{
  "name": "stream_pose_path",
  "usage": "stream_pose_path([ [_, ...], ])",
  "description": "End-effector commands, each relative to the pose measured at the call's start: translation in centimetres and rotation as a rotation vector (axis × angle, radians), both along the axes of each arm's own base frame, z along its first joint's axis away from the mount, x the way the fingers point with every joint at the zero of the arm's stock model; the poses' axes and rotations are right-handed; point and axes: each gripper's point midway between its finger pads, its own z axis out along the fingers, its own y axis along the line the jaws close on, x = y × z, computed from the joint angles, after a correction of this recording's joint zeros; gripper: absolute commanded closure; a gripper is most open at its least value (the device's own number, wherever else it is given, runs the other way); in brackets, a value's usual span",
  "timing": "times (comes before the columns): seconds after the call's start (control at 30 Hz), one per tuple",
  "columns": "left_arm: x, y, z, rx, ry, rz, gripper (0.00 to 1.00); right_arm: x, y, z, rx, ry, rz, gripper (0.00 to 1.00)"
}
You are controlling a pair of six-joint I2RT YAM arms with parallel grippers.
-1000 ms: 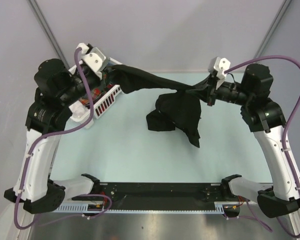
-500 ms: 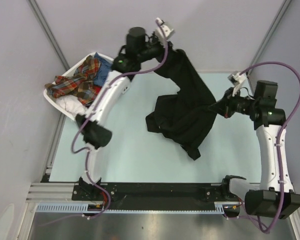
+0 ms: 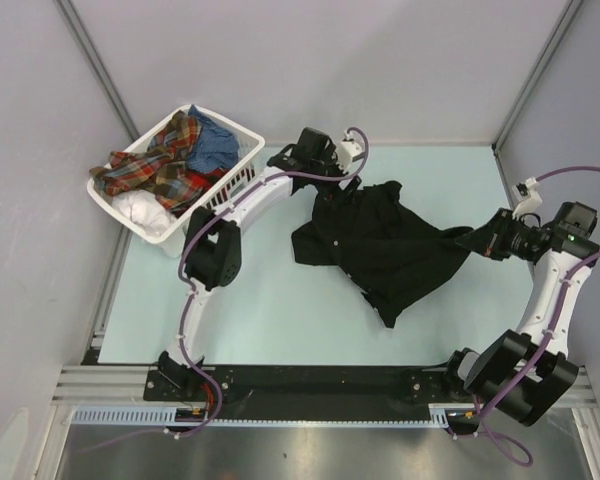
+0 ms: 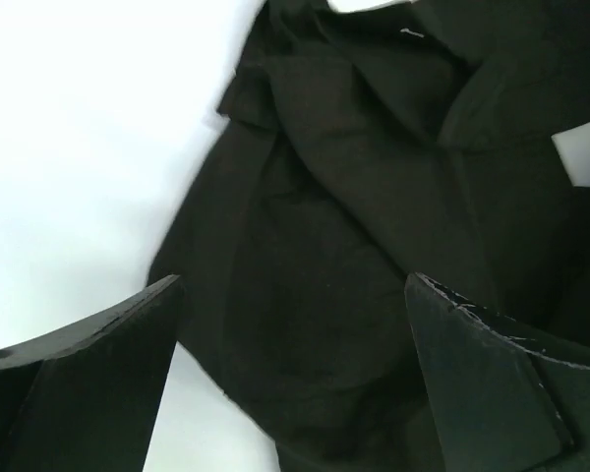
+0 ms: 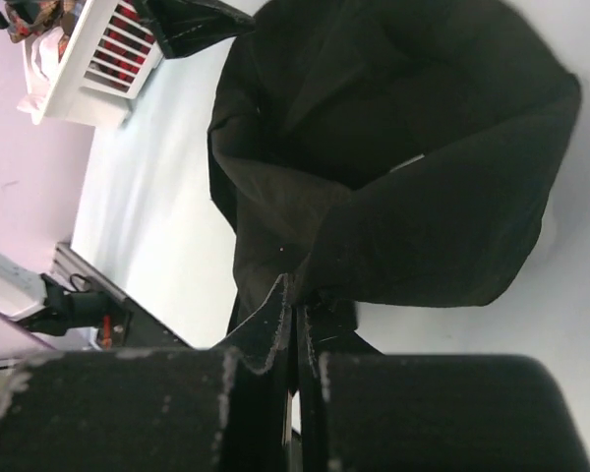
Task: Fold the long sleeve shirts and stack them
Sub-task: Flatten the shirt out
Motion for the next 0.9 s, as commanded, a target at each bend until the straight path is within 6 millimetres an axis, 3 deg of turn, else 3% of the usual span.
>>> stream_pose_path([
  [0.0, -0.1, -0.6, -3.7, 0.113, 0.031, -0.004, 0.03, -0.4, 0.0, 0.3, 0.016, 0.0, -0.017, 1.0],
  [0.17, 0.2, 0.8, -7.1, 0.238, 0.044, 0.051, 0.13, 0.2, -1.3, -0.1, -0.02, -0.004, -0.068, 1.0],
  [0.27, 0.9, 1.6, -7.6, 0.271, 0.035, 0.071, 0.43, 2.5, -2.6, 0.1, -0.028, -0.041, -0.128, 1.0],
  [0.3, 1.1, 1.8, -7.3, 0.265, 0.04, 0.079, 0.65, 3.9, -3.3, 0.9, -0.035, -0.081, -0.153, 1.0],
  [0.37, 2.9, 2.5, -4.6, 0.209, 0.013, 0.125, 0.92, 6.1, -3.7, 1.5, -0.064, -0.108, -0.163, 1.0],
  [0.4, 3.6, 2.8, -2.9, 0.156, 0.019, 0.163, 1.0, 7.6, -4.2, 2.7, -0.074, -0.154, -0.174, 1.0],
  [0.47, 5.2, 4.1, 4.0, -0.019, -0.02, 0.194, 1.0, 10.3, -5.0, 5.2, -0.08, -0.212, -0.189, 1.0],
  [0.5, 5.2, 4.7, 6.5, -0.1, -0.002, 0.221, 1.0, 11.6, -5.5, 6.9, -0.092, -0.267, -0.195, 1.0],
  [0.53, 4.9, 5.9, 7.3, -0.133, 0.018, 0.239, 1.0, 12.2, -5.8, 8.3, -0.078, -0.284, -0.203, 1.0],
  [0.57, 5.0, 8.2, 13.7, -0.234, -0.081, 0.253, 1.0, 13.4, -6.8, 11.3, -0.101, -0.344, -0.205, 1.0],
  [0.6, 3.7, 8.8, 15.4, -0.284, -0.072, 0.218, 1.0, 13.6, -7.1, 12.4, -0.103, -0.362, -0.205, 1.0],
  [0.63, 2.5, 10.1, 14.2, -0.273, -0.042, 0.219, 1.0, 13.7, -7.3, 13.7, -0.104, -0.389, -0.195, 1.0],
  [0.67, 0.8, 12.1, 17.5, -0.301, -0.101, 0.211, 1.0, 13.5, -8.3, 14.6, -0.113, -0.41, -0.21, 1.0],
  [0.7, -0.9, 12.8, 17.7, -0.287, -0.119, 0.162, 1.0, 13.2, -8.5, 15.5, -0.125, -0.431, -0.205, 1.0],
  [0.73, -2.8, 13.9, 14.0, -0.238, -0.046, 0.16, 1.0, 12.7, -8.3, 15.2, -0.118, -0.425, -0.178, 1.0],
  [0.77, -4.6, 15.2, 12.6, -0.207, -0.012, 0.147, 1.0, 12.3, -8.1, 14.4, -0.167, -0.438, -0.135, 1.0],
  [0.8, -7.3, 16.2, 13.9, -0.177, -0.094, 0.078, 1.0, 11.1, -7.2, 12.3, -0.141, -0.36, -0.103, 1.0],
  [0.83, -10.2, 17.2, 9.0, -0.115, -0.002, 0.047, 1.0, 10.5, -6.6, 10.9, -0.159, -0.34, -0.066, 1.0],
  [0.87, -13.3, 18.0, 7.1, -0.068, 0.048, 0.002, 1.0, 9.3, -6.1, 8.5, -0.187, -0.295, -0.022, 1.0],
])
